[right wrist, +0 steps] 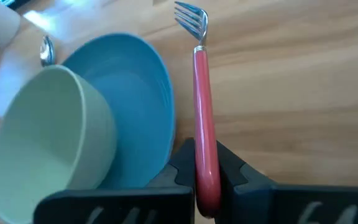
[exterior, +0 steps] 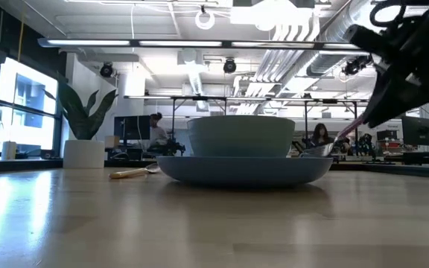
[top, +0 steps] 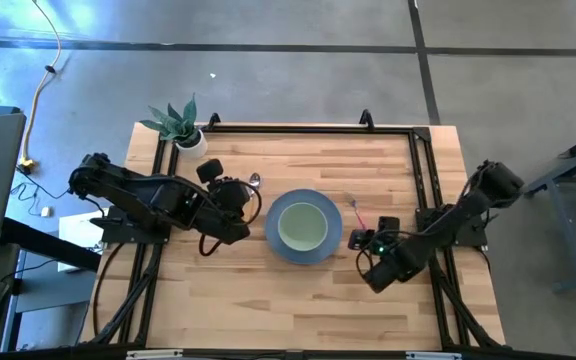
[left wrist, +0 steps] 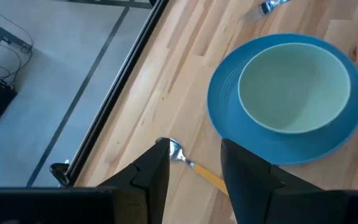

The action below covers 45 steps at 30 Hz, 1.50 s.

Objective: Set table place
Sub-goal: Put the pink fork to the right of the blue plate

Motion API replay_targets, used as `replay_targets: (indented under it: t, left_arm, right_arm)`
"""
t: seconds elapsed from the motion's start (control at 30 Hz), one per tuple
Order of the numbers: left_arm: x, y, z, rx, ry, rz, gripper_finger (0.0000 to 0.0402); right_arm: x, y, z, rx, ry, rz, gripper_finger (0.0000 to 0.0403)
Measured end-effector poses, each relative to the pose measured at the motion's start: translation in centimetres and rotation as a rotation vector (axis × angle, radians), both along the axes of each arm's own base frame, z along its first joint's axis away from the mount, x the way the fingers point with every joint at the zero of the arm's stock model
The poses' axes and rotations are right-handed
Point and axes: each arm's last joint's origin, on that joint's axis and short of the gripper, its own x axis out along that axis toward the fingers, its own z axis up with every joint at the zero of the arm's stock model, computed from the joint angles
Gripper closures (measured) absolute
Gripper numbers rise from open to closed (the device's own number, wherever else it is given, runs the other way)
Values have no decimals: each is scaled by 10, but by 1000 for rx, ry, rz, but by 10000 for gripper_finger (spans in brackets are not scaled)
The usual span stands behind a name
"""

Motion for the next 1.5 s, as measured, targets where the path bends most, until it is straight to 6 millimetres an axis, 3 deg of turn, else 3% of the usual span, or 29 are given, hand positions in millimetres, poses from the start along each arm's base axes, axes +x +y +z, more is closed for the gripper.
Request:
replay_targets:
  t: [0.23, 0.83, 1.5]
  left_arm:
    - [0, 0, 0, 1, 19, -22, 273]
    - [0, 0, -1, 10, 47, -54, 273]
    - [0, 0, -1, 11, 50, -56, 273]
  right_arm:
    - [18, -5, -27, -5, 46, -58, 403]
    - [29, -4, -67, 15, 195, -78, 403]
    - [27, -3, -69, 39, 243, -69, 403]
